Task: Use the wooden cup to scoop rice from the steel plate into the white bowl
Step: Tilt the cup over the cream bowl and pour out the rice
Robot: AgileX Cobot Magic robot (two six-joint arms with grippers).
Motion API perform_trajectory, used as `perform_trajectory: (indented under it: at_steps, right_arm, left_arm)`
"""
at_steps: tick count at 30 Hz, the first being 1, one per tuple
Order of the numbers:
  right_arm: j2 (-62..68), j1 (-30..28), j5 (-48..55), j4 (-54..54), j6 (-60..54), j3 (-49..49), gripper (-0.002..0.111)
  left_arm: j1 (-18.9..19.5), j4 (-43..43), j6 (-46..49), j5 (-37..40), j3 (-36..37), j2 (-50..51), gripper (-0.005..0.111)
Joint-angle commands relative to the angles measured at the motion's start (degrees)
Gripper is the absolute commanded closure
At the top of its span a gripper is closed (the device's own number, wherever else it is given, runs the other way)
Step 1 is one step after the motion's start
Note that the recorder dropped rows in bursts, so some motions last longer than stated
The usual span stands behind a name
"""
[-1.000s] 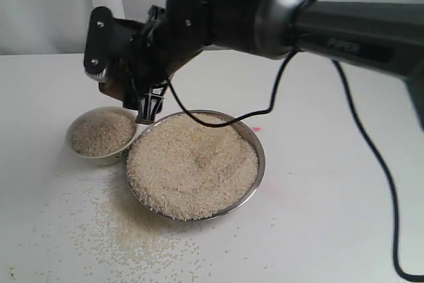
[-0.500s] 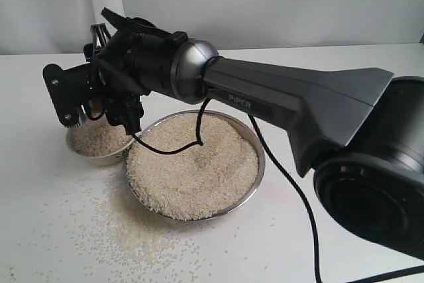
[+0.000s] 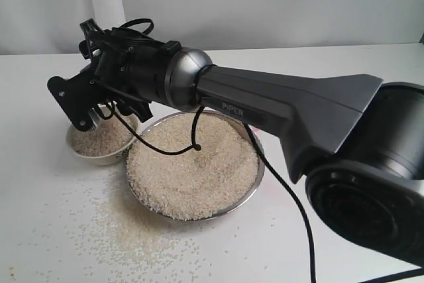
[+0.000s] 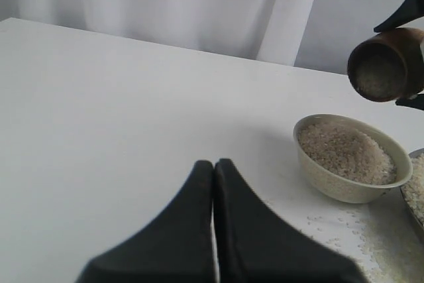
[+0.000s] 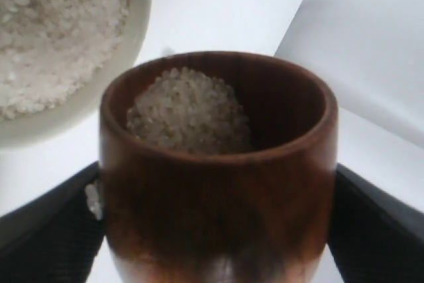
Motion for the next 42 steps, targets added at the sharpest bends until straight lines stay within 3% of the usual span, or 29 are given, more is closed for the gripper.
perform_trajectory:
  at_steps: [1,29,42]
  right_arm:
    - [0.4,0.7,-1.1,-1.8,0.2,-0.5,0.108]
    - [0.6,2.8,1.9,-6.2,2.9,-0.5,0.108]
    - [1.2,2.8,2.2,-11.5,-5.8,-0.5,0.108]
  left_arm:
    - [-0.3,0.2,-0.1,-0.4,0.0,0.2,0.107]
    - [-0.3,0.2,-0.1,-0.4,0.0,0.2,0.107]
    - [-0.3,0.2,-0.1,-0.4,0.0,0.2,0.107]
